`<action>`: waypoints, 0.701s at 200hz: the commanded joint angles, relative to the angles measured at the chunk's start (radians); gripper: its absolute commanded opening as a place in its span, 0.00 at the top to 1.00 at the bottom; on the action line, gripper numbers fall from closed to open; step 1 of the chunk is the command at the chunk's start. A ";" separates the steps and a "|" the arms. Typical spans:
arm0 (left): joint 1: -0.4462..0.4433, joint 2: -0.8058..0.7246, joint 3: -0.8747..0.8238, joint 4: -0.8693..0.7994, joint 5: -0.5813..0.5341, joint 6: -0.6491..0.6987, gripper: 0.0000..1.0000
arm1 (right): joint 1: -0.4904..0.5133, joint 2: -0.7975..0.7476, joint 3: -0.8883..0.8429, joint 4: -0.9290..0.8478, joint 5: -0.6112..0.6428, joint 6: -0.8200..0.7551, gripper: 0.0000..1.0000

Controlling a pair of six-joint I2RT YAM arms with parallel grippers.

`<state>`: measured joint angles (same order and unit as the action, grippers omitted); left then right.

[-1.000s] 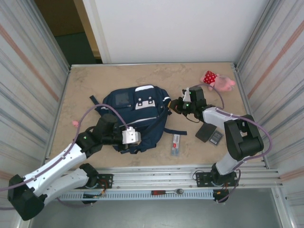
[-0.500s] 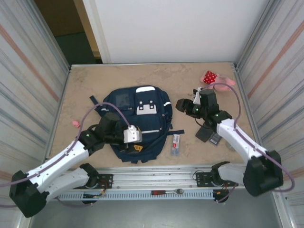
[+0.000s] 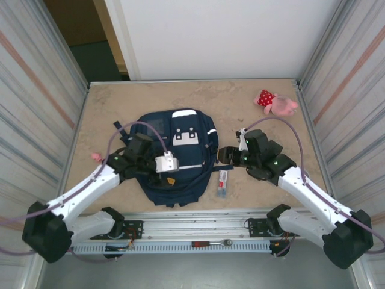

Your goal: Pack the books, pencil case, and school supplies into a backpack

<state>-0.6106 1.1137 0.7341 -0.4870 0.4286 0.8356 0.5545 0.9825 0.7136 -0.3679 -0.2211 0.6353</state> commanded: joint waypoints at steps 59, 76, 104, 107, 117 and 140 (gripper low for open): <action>-0.132 0.288 0.047 0.292 -0.253 -0.053 0.15 | 0.047 -0.002 -0.030 0.026 0.067 0.003 0.40; -0.143 0.332 0.057 0.307 -0.274 -0.057 0.25 | 0.047 -0.007 -0.039 0.033 0.068 0.001 0.39; -0.144 0.297 0.074 0.276 -0.260 -0.073 0.74 | 0.037 -0.033 -0.042 0.036 0.055 -0.106 0.37; -0.140 0.282 0.077 0.268 -0.249 -0.074 0.80 | 0.032 -0.036 -0.036 0.029 0.048 -0.139 0.36; -0.117 0.229 0.083 0.249 -0.197 -0.083 0.95 | 0.007 -0.041 -0.008 0.001 0.026 -0.249 0.33; -0.002 0.098 0.096 0.235 0.026 -0.131 1.00 | -0.107 -0.028 0.033 0.007 -0.079 -0.472 0.28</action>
<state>-0.7143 1.3560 0.7784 -0.2558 0.2596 0.7578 0.5396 0.9661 0.6834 -0.3553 -0.2108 0.4496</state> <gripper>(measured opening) 0.056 0.714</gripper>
